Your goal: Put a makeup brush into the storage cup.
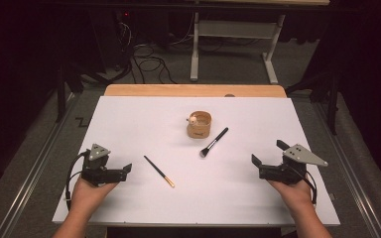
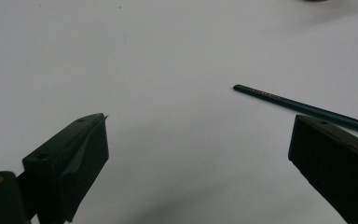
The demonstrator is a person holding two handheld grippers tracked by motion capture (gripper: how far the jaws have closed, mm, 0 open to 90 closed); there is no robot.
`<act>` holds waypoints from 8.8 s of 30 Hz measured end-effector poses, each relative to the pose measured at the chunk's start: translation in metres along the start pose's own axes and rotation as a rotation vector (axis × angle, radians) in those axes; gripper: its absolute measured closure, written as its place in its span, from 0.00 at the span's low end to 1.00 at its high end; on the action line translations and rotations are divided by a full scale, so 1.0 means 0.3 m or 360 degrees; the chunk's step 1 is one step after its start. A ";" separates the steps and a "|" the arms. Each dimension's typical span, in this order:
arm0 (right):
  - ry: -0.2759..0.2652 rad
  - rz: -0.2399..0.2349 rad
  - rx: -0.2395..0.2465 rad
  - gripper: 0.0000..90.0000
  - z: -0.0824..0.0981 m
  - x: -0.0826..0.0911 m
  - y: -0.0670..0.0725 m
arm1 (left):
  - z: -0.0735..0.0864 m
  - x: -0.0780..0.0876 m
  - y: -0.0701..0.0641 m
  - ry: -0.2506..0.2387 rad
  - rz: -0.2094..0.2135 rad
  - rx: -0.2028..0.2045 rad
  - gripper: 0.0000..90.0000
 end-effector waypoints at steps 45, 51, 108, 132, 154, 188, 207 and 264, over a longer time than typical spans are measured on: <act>-0.0048 -0.0046 0.0029 0.00 0.026 0.035 0.031 | -0.103 0.010 -0.022 0.0449 0.0115 0.0162 0.01; -0.0049 -0.0056 0.0012 0.00 0.027 0.034 0.030 | -0.111 0.014 -0.023 0.0516 0.0128 0.0189 0.01; -0.0043 -0.0082 0.0026 0.01 0.030 0.035 0.038 | -0.176 -0.130 -0.198 0.0926 0.0246 0.0277 0.13; -0.0037 -0.0091 0.0026 0.01 0.031 0.033 0.039 | -0.185 -0.217 -0.265 0.0969 0.0260 0.0248 0.23; -0.0039 -0.0087 0.0042 0.01 0.031 0.034 0.038 | -0.181 -0.240 -0.290 0.0995 0.0242 0.0209 0.23; -0.0026 -0.0082 0.0049 0.01 0.033 0.032 0.038 | -0.178 -0.268 -0.313 0.1037 0.0194 0.0189 0.23; -0.0021 -0.0087 0.0038 0.01 0.034 0.031 0.039 | -0.183 -0.270 -0.312 0.1035 0.0191 0.0210 0.27; -0.0023 -0.0091 0.0042 0.01 0.035 0.030 0.036 | -0.168 -0.235 -0.285 0.1110 0.0106 -0.0089 0.86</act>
Point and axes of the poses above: each handheld gripper's, and its own axes: x roughly backward along the jaws, z roughly out of its underside, y roughly to its left, the point moved 3 cm from there along -x, roughly forward along the jaws, and after that the axes turned 2 degrees about z, right-handed, at the moved point
